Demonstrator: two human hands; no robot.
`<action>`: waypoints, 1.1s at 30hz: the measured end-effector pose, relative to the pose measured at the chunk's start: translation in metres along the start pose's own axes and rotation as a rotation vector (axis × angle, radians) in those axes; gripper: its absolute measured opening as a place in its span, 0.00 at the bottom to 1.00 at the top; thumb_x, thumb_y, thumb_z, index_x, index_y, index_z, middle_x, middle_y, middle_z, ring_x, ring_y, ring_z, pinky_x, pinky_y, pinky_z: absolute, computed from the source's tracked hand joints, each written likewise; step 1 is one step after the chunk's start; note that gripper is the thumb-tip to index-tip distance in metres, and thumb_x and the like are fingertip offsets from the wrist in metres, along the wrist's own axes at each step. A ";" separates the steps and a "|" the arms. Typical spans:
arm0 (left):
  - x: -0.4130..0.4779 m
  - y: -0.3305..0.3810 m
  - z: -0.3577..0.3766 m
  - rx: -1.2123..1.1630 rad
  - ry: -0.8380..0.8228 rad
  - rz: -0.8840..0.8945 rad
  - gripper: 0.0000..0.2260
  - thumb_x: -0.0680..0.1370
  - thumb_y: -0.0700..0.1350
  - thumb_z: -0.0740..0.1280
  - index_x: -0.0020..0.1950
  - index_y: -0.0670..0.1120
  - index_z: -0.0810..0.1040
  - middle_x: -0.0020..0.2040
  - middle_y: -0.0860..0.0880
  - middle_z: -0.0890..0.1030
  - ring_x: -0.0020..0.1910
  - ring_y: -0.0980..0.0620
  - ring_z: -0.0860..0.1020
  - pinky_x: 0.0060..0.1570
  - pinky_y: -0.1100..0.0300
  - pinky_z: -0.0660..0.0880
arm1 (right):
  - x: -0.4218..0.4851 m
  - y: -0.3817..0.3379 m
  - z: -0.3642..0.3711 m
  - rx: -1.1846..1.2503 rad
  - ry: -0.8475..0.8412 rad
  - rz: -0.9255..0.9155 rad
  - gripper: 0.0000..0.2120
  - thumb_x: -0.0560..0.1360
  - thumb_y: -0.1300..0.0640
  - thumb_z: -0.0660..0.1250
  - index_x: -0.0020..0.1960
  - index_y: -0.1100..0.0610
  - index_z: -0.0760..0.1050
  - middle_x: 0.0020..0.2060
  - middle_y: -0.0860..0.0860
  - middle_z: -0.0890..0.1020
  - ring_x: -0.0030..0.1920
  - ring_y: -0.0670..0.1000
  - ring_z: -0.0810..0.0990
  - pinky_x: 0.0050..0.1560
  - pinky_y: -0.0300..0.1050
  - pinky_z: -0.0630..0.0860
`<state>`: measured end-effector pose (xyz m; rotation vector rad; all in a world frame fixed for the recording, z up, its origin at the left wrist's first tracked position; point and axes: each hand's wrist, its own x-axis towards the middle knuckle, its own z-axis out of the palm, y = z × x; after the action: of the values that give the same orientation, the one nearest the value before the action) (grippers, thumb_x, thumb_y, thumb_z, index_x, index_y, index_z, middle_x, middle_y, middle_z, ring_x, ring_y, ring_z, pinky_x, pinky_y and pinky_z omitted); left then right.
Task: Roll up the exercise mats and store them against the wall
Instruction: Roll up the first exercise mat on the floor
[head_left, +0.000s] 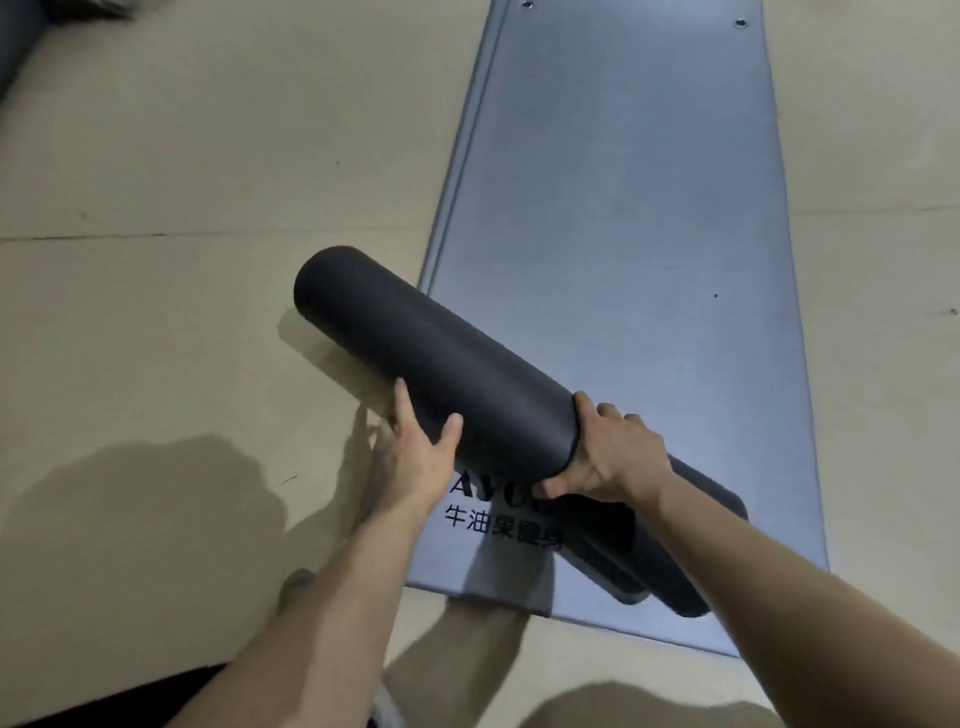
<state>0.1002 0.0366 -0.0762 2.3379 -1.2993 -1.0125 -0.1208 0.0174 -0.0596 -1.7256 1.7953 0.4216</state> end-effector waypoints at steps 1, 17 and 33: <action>-0.009 -0.007 0.005 -0.166 -0.132 -0.107 0.42 0.80 0.60 0.66 0.83 0.57 0.41 0.80 0.41 0.61 0.75 0.38 0.66 0.71 0.47 0.65 | -0.002 -0.025 0.010 0.010 0.005 0.003 0.58 0.53 0.23 0.71 0.74 0.47 0.57 0.65 0.52 0.75 0.64 0.63 0.75 0.61 0.64 0.75; -0.016 -0.062 0.008 -0.742 -0.299 -0.267 0.48 0.72 0.59 0.77 0.73 0.78 0.40 0.80 0.58 0.62 0.75 0.45 0.69 0.64 0.37 0.75 | 0.020 -0.010 0.066 0.603 -0.253 0.008 0.61 0.46 0.20 0.78 0.71 0.49 0.69 0.63 0.49 0.79 0.61 0.56 0.81 0.65 0.58 0.77; 0.047 -0.249 -0.207 -0.426 0.030 -0.215 0.32 0.63 0.63 0.79 0.65 0.59 0.78 0.57 0.60 0.84 0.55 0.57 0.82 0.62 0.55 0.77 | -0.036 -0.347 0.187 1.257 -0.365 0.020 0.27 0.66 0.46 0.83 0.59 0.54 0.79 0.50 0.48 0.88 0.46 0.48 0.88 0.47 0.48 0.84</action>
<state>0.4169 0.1184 -0.0843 2.1756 -0.7380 -1.1778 0.2553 0.1244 -0.1185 -0.6726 1.2858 -0.3437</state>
